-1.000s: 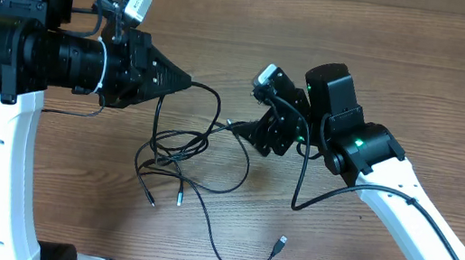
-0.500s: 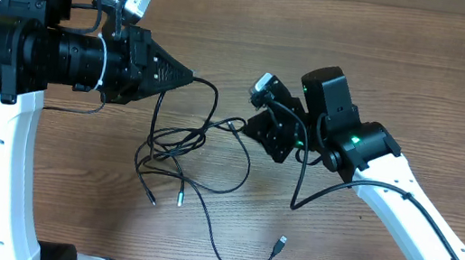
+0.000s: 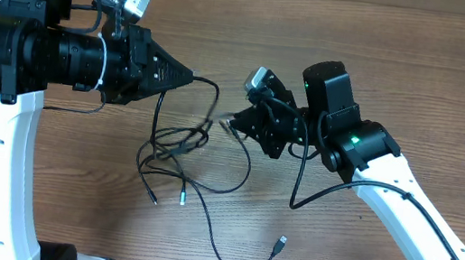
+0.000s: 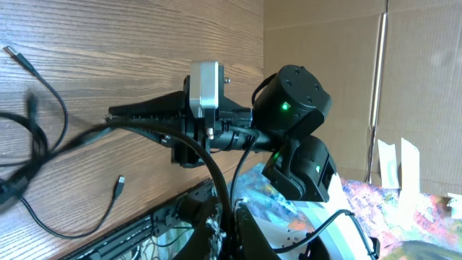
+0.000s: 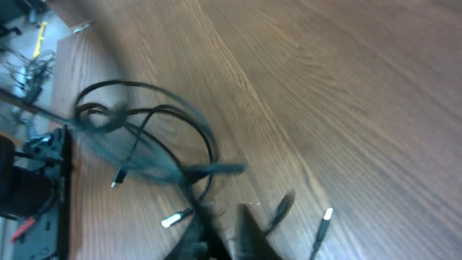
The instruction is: Untangle cables
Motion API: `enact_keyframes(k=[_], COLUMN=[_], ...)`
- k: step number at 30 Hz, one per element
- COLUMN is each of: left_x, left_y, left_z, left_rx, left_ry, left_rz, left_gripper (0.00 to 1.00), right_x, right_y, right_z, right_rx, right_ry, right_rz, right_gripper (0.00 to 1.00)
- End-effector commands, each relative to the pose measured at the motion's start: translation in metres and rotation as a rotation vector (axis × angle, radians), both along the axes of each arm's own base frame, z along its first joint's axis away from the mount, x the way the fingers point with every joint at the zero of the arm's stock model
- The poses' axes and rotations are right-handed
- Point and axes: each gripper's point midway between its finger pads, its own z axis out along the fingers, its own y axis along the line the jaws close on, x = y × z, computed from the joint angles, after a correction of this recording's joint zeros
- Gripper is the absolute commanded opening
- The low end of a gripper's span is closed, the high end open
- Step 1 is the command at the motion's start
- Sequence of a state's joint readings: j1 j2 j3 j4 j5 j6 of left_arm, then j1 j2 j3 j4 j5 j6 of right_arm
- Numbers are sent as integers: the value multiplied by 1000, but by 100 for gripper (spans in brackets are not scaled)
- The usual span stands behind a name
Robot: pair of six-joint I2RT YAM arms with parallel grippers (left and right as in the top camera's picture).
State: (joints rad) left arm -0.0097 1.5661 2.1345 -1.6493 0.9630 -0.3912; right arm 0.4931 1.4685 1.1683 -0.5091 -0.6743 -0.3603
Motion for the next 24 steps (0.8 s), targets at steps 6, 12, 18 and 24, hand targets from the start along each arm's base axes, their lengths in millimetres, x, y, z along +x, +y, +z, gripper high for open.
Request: enact_keyframes(k=[6,12,18,24], left_x=[2,11,12,10], left_y=[9,24,26,29], left_z=[3,-11,-15,-20], left_rx=[64,183,218,257], left_ry=[-47,-66,-80,-89], left_rz=[50,100,97,85], left_gripper=[9,20,31,39], right_x=[-10,-53,-70,-80], right_y=[1,17,28,37], right_z=[-3,27,66,88], right_rx=[30,209,358,400], right_ry=[160,338,441,376], right_rz=[-45,159,286,339], right_gripper=[4,4,4,4])
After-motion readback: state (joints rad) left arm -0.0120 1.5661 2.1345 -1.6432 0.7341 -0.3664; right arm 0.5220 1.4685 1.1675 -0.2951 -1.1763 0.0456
